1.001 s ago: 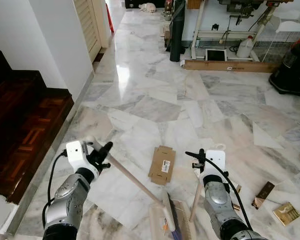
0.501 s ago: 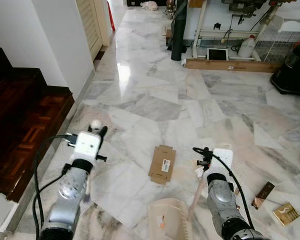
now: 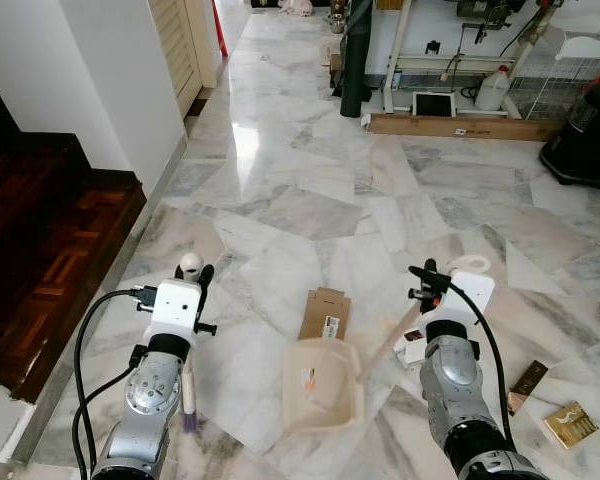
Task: Sweep floor
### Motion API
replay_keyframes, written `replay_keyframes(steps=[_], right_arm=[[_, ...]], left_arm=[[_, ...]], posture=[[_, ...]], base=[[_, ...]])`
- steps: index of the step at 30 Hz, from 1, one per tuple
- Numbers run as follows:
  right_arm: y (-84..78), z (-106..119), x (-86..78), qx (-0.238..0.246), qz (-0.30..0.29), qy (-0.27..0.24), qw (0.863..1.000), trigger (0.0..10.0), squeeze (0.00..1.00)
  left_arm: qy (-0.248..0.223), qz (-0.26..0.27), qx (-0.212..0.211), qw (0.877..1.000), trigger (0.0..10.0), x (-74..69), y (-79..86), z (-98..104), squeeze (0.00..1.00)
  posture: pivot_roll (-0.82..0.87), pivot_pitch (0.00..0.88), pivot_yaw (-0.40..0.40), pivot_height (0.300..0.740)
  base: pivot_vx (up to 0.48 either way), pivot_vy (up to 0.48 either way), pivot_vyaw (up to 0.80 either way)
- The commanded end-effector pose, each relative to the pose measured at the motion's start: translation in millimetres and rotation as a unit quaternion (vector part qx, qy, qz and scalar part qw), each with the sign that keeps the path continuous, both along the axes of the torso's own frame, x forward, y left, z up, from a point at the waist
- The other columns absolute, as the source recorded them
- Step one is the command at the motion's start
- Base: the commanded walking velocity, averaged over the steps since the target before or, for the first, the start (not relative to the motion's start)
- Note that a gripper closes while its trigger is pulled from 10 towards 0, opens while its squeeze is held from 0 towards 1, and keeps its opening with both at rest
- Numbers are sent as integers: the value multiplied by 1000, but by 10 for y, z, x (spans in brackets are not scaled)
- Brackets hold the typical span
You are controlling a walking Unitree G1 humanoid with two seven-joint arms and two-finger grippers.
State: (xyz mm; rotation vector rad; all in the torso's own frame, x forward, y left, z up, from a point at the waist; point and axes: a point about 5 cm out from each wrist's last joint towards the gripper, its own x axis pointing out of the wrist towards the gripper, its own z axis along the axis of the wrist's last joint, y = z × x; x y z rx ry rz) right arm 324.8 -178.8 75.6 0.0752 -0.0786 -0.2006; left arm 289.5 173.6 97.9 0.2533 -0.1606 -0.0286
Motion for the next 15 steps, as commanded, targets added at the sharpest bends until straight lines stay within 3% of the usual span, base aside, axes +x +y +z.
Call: replay_keyframes(steps=[1,15], right_arm=[[15,106,42,-6,9,-23,1000,10000,0],[105,119,24,7,13,-32,999,10000,0]], left_arm=[[-28,7,-2,1000,10000,39,35,94,0],[-9,12,-18,1000,10000,70,63,-7,0]], posture=[[124,18,3,740],[99,0,32,740]], base=[[0,0,425],[0,0,794]])
